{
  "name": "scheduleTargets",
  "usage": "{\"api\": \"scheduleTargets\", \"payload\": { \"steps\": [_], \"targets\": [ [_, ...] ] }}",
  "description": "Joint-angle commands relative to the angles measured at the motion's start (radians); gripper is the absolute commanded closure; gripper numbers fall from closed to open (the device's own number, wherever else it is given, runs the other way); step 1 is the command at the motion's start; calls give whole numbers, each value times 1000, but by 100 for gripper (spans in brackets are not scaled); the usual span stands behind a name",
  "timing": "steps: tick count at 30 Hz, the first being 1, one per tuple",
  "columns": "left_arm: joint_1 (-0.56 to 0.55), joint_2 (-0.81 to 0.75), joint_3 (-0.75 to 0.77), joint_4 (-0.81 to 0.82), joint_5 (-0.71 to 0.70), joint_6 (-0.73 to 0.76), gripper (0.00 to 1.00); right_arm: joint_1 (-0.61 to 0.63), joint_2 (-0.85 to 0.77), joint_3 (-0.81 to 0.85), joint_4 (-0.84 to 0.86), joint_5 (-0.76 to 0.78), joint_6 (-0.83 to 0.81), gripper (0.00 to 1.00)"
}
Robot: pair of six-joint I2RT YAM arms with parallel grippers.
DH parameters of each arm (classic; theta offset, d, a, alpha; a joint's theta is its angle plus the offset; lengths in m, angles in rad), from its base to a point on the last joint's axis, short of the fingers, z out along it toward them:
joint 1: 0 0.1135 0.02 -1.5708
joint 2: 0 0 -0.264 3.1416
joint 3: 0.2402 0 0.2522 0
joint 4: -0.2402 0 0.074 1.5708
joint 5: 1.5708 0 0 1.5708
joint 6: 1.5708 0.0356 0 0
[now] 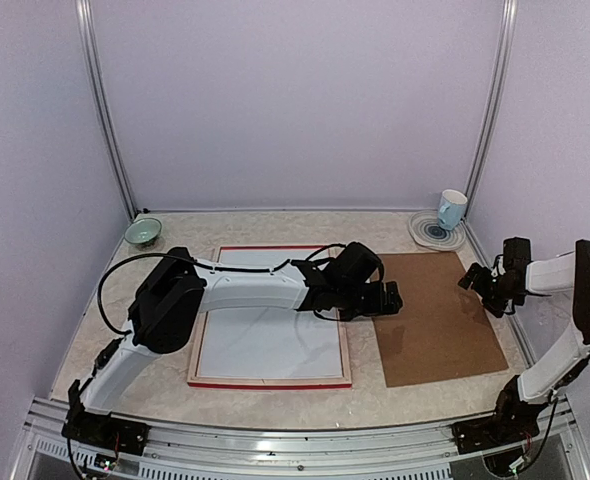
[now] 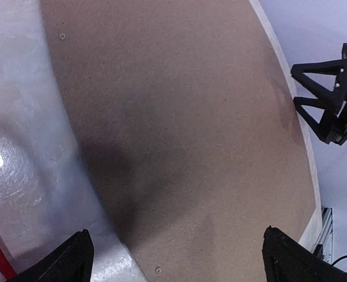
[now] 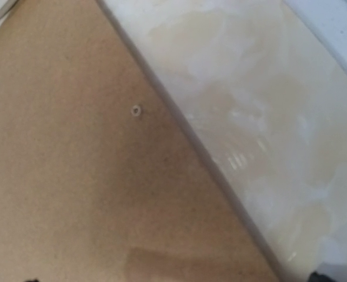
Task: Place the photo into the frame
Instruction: Turn over the backboard.
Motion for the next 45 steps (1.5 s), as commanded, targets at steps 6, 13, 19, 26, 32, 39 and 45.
{"api": "scheduleTargets", "payload": {
  "steps": [6, 13, 19, 26, 32, 39, 45],
  "targets": [
    [-1, 60, 35, -27, -15, -25, 1, -4, -12, -49, 10, -65, 8, 1],
    [-1, 82, 46, -18, 4, -58, 1, 14, -14, -78, 46, -125, 7, 1],
    [-2, 94, 46, -18, 14, -70, 1, 32, -3, -86, 47, -146, 0, 1],
    [4, 64, -21, 66, 28, -91, 1, 40, 12, -87, 47, -169, -3, 1],
    [13, 1, -100, 159, 43, -96, 1, 39, -5, -96, 79, -233, 8, 1],
    [9, 28, -88, 150, 77, -111, 1, 40, -152, -56, 59, -329, 29, 1],
    [9, 31, -88, 154, 81, -108, 1, 39, -264, -3, 29, -425, 56, 1]
  ]
}}
